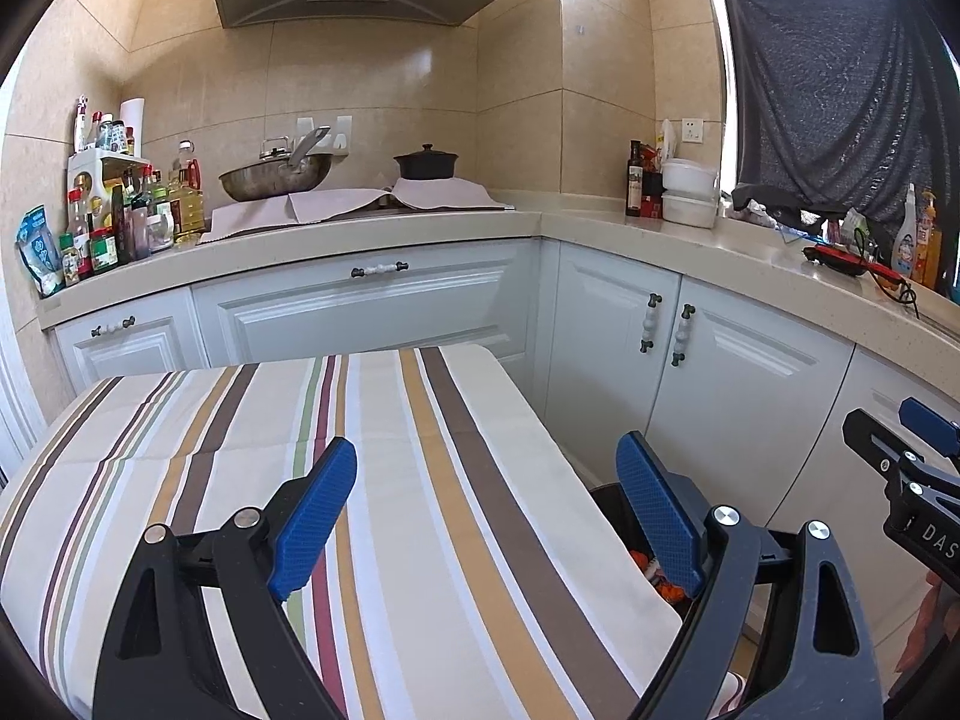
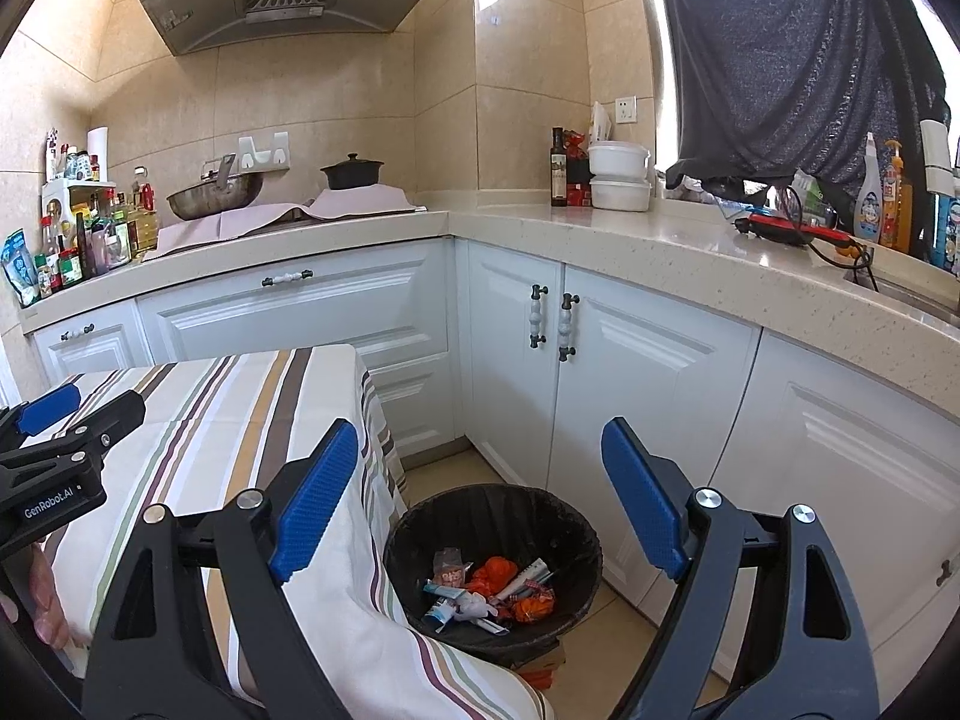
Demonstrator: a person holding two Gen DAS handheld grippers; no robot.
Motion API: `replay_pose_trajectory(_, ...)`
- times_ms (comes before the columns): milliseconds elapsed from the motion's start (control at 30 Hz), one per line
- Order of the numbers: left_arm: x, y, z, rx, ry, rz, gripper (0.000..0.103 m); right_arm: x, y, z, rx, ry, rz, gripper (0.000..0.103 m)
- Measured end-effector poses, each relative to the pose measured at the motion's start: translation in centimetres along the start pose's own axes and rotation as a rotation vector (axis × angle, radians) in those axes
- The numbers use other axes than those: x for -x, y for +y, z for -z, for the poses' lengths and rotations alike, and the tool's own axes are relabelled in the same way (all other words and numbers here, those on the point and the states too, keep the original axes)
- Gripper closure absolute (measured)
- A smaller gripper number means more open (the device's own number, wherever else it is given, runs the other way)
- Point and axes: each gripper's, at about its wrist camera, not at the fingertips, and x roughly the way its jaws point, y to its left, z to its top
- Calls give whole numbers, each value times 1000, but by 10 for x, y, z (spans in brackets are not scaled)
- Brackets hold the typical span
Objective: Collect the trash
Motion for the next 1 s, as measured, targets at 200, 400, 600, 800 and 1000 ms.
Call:
replay_pose_trajectory(200,-1,3,0,8,4,2,17,1,0,0,1,-1,0,21)
replay_pose_trajectory(400,-1,4,1,9,3,1,17,1,0,-1,1,-1,0,21)
replay_pose_trajectory(600,-2,4,2,13,4,1,17,-1,0,-2,3,-4,0,21)
replay_pose_trajectory(800,-1,5,3,12,4,1,17,-1,0,-3,3,-5,1,21)
replay_pose_trajectory(1000,-1,4,4,12,7,-1,17,-1,-1,-2,4,-5,1,21)
